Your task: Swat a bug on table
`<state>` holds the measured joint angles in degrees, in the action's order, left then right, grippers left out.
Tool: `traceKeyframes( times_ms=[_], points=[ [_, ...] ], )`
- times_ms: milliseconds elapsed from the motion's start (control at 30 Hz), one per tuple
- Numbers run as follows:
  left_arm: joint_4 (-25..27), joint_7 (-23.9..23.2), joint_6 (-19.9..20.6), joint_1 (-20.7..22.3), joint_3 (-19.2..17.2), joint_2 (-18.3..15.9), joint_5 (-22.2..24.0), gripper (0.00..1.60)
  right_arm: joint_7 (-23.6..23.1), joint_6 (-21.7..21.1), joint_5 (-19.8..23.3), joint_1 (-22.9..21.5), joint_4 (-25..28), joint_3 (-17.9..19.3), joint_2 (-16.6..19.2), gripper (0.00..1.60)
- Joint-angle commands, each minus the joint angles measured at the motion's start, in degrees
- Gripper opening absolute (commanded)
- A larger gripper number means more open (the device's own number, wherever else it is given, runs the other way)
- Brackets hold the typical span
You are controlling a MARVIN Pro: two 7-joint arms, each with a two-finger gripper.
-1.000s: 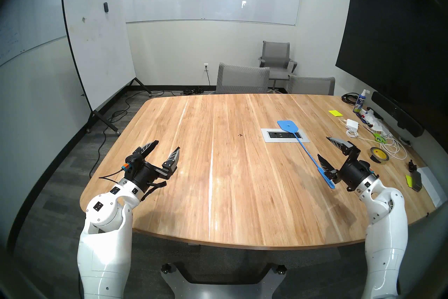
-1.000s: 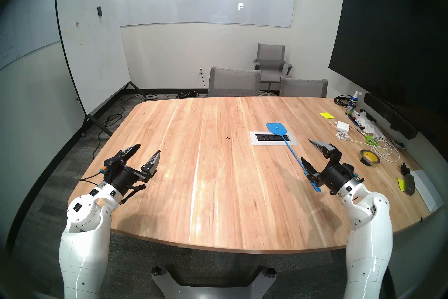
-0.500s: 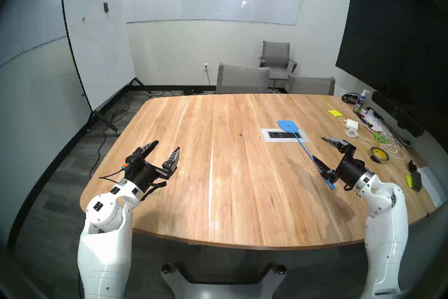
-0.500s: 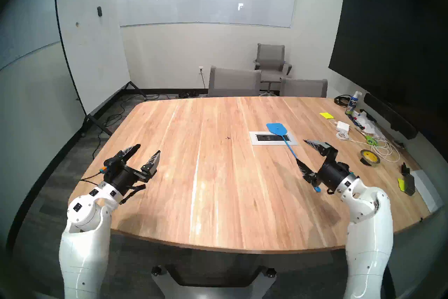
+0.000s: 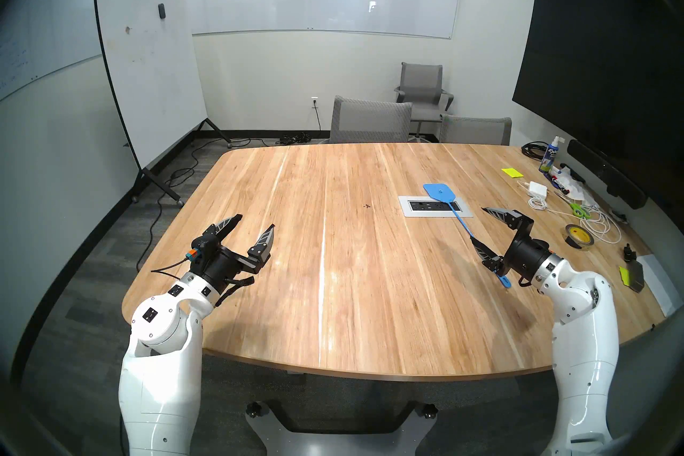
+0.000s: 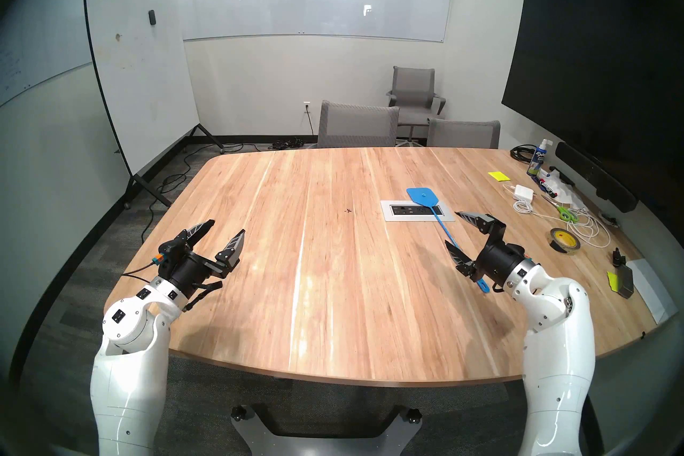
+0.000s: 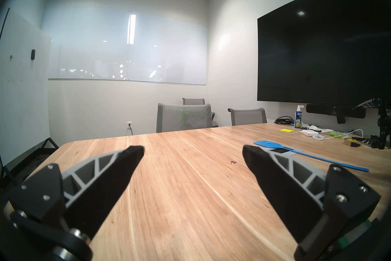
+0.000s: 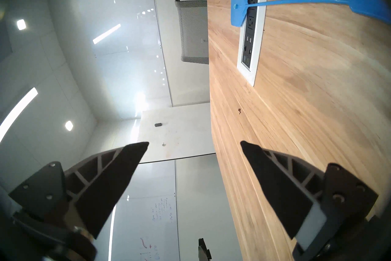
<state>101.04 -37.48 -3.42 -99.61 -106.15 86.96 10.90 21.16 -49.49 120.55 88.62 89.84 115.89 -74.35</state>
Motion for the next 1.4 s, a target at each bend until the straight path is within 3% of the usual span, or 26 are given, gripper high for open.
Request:
traceKeyframes(
  times_ms=[0,200,467,900,1000,1067,1167,1267,1333,1367],
  points=[
    [1.2,0.0,0.0,0.4,0.1,0.0,0.0,1.6,-6.2,-0.8,-7.1,0.0,3.5,1.1,-0.2,1.6],
    [1.0,-0.2,-0.1,0.5,0.0,0.1,0.0,1.6,-10.4,1.4,-15.5,2.9,9.4,0.9,-0.7,1.6],
    [0.8,-0.4,-0.2,0.6,-0.1,0.2,-0.1,1.6,-15.3,5.7,-28.7,5.1,12.4,-2.3,-1.2,1.6],
    [0.6,-0.7,-0.2,0.8,-0.3,0.4,-0.2,1.6,-21.1,17.5,-47.8,5.3,10.9,-8.2,0.3,1.6],
    [0.6,-0.7,-0.2,0.8,-0.3,0.4,-0.2,1.6,-22.1,19.4,-50.3,5.5,10.9,-8.8,0.6,1.6],
    [0.6,-0.8,-0.2,0.8,-0.3,0.5,-0.3,1.6,-24.6,23.0,-54.4,6.0,10.7,-10.0,0.7,1.6],
    [0.6,-0.8,-0.2,0.8,-0.4,0.5,-0.3,1.6,-26.4,24.5,-57.1,6.2,10.4,-10.5,0.9,1.6],
    [0.5,-0.9,-0.2,0.9,-0.4,0.6,-0.3,1.6,-29.1,28.8,-62.1,7.0,9.6,-11.2,1.3,1.6],
    [0.5,-1.0,-0.2,0.9,-0.4,0.6,-0.3,1.6,-29.3,28.9,-63.0,7.1,9.5,-11.2,1.5,1.6],
    [0.5,-1.0,-0.2,0.9,-0.5,0.6,-0.3,1.6,-30.7,31.2,-65.5,7.3,8.9,-11.6,1.8,1.6]
  ],
)
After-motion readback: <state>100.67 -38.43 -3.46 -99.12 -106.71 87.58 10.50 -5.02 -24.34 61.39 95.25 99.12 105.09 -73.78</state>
